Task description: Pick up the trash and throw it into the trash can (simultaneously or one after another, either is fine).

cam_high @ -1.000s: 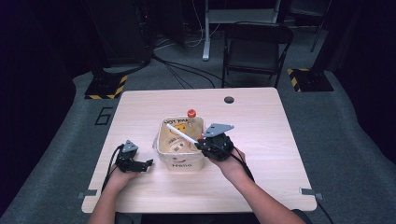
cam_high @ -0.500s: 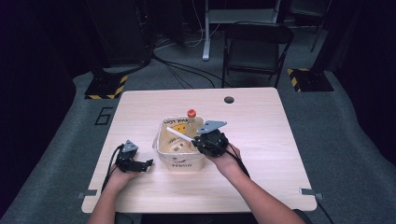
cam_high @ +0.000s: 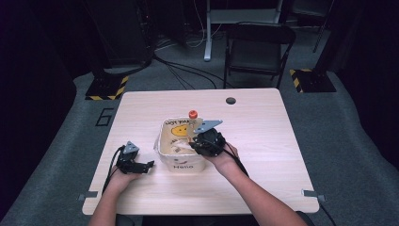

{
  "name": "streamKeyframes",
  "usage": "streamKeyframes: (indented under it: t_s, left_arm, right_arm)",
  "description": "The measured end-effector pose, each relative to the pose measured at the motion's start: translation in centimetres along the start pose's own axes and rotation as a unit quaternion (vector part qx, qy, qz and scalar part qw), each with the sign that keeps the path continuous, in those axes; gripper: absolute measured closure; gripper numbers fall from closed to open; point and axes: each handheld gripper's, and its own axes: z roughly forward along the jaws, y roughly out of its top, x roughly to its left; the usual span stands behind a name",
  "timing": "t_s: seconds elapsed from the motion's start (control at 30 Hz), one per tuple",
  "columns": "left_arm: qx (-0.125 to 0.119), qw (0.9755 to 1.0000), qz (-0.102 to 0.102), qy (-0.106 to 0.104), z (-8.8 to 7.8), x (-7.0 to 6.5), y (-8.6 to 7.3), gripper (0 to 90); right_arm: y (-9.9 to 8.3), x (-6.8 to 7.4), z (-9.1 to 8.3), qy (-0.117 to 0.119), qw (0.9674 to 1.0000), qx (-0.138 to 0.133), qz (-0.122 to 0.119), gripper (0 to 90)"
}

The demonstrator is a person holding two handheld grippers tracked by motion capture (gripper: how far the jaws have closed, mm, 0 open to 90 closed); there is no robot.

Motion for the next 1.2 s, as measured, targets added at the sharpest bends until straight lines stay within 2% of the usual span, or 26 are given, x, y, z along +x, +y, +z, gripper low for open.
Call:
streamKeyframes:
  t_s: [0.27, 0.57, 0.67, 0.87, 1.03, 1.2]
  left_arm:
    - [-0.001, 1.0000, 0.003, -0.001, 0.1, 0.0, 0.1, 6.0]
    - [-0.002, 1.0000, 0.000, 0.003, 0.4, 0.2, 0.3, 6.0]
    - [0.001, 1.0000, -0.001, 0.002, 0.3, 0.2, 0.4, 6.0]
    - [0.004, 1.0000, -0.002, 0.001, 0.3, 0.2, 0.4, 5.9]
    - [0.002, 1.0000, -0.002, 0.001, 0.4, 0.2, 0.4, 6.0]
    - [0.001, 1.0000, -0.004, 0.001, 0.4, 0.2, 0.4, 6.0]
  right_arm:
    - [-0.1, -0.5, -1.5, -0.011, 0.9993, -0.035, 0.008, 57.9]
    - [-0.4, -1.6, -3.1, -0.001, 0.9983, -0.053, 0.026, 50.9]
    - [-0.5, -2.2, -3.8, -0.005, 0.9975, -0.061, 0.036, 49.5]
    - [-1.2, -3.5, -5.6, -0.019, 0.9964, -0.072, 0.041, 47.3]
    - [-2.2, -4.6, -6.6, -0.015, 0.9949, -0.088, 0.049, 45.5]
    - [-3.3, -5.5, -7.1, -0.021, 0.9952, -0.084, 0.046, 45.2]
